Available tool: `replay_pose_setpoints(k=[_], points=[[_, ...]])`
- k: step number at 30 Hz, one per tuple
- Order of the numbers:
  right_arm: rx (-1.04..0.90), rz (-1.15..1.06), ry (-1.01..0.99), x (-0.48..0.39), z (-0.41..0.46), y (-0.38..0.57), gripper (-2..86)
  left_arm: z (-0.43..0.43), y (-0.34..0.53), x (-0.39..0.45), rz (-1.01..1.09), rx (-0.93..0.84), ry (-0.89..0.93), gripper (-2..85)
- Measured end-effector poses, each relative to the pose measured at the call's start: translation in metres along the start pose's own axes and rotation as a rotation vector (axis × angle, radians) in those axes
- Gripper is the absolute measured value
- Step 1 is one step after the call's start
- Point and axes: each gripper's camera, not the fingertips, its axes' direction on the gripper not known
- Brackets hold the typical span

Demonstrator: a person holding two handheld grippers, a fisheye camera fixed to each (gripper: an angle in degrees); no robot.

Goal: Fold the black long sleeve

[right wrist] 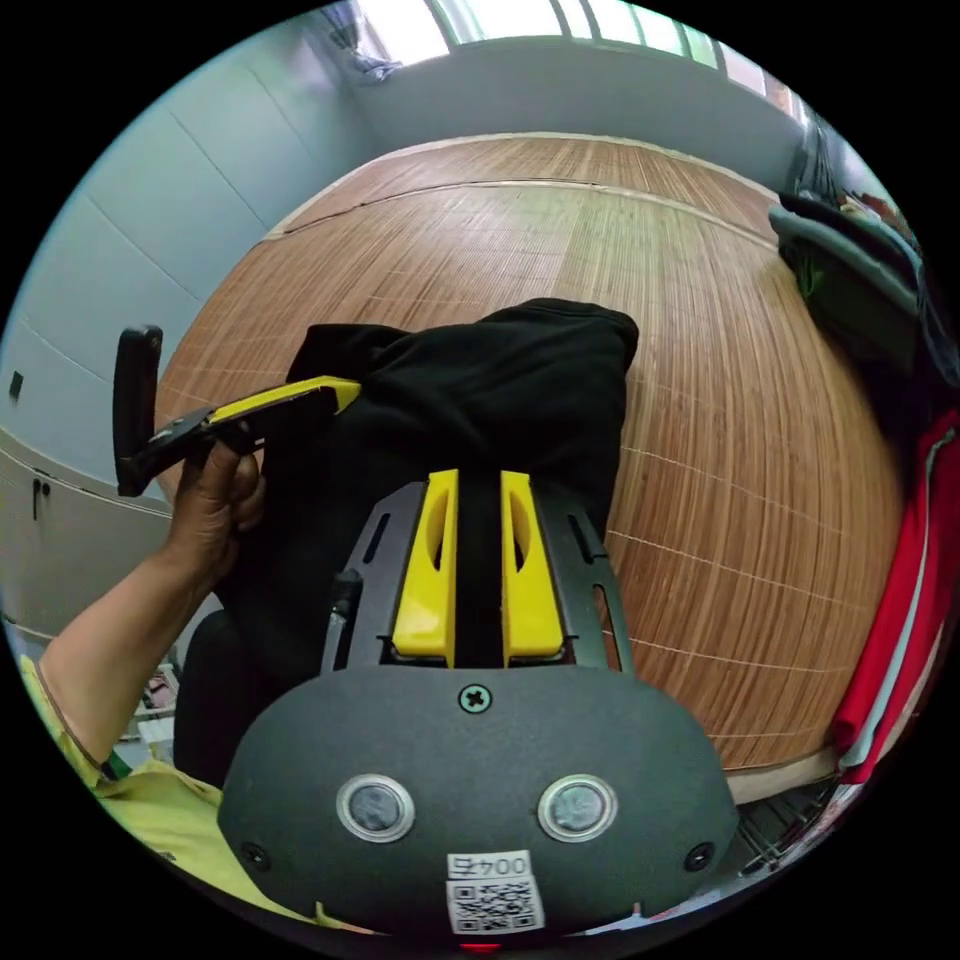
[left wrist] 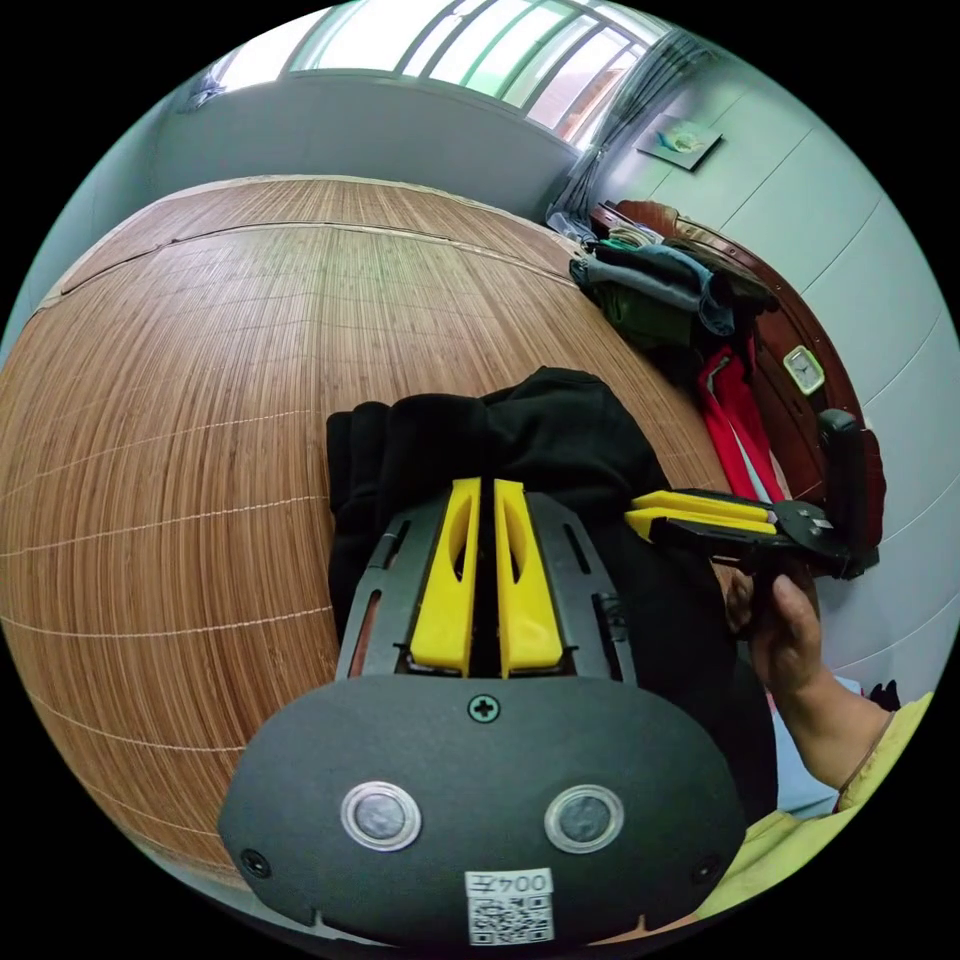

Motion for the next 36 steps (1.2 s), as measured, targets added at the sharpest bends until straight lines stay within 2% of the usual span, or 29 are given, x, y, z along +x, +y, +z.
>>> replay_pose_setpoints(k=[5, 10, 12, 14, 16, 19, 22, 26, 28, 31, 36], points=[[0.000, -0.061, 0.165, -0.029, 0.009, 0.002, 7.1, -0.001, 0.004, 0.002, 0.007, -0.001, -0.015, 2.3], [-0.071, -0.109, 0.050, -0.013, -0.014, 0.012, 3.0, -0.003, 0.007, 0.001, 0.004, -0.003, -0.014, 2.5], [0.053, -0.114, -0.002, 0.000, -0.053, 0.047, 1.1, -0.004, 0.008, 0.000, 0.004, -0.002, -0.013, 2.7], [0.287, -0.058, 0.022, 0.008, -0.104, 0.118, 0.6, -0.006, 0.009, -0.004, -0.007, -0.004, 0.008, 3.2], [0.363, -0.025, -0.007, 0.009, -0.115, 0.169, 1.3, -0.011, 0.008, -0.010, -0.022, -0.007, 0.073, 3.9], [0.294, 0.006, 0.003, -0.004, -0.090, 0.220, 6.4, -0.037, 0.016, -0.003, 0.004, 0.005, 0.189, 5.4], [0.269, 0.020, 0.060, -0.021, -0.065, 0.240, 10.5, -0.072, 0.050, 0.030, 0.096, 0.002, 0.164, 5.1], [0.260, -0.008, 0.184, -0.042, -0.036, 0.240, 10.4, -0.096, 0.129, 0.050, 0.045, 0.061, 0.038, 2.9], [0.258, -0.013, 0.204, -0.046, -0.027, 0.240, 10.2, -0.087, 0.147, 0.046, -0.006, 0.018, 0.028, 2.3], [0.236, 0.018, 0.202, -0.043, -0.013, 0.241, 9.4, -0.076, 0.158, 0.034, -0.093, 0.004, 0.069, 1.3], [0.261, 0.021, 0.185, -0.045, -0.006, 0.242, 8.2, -0.073, 0.152, 0.042, -0.076, -0.051, -0.002, 0.4]])
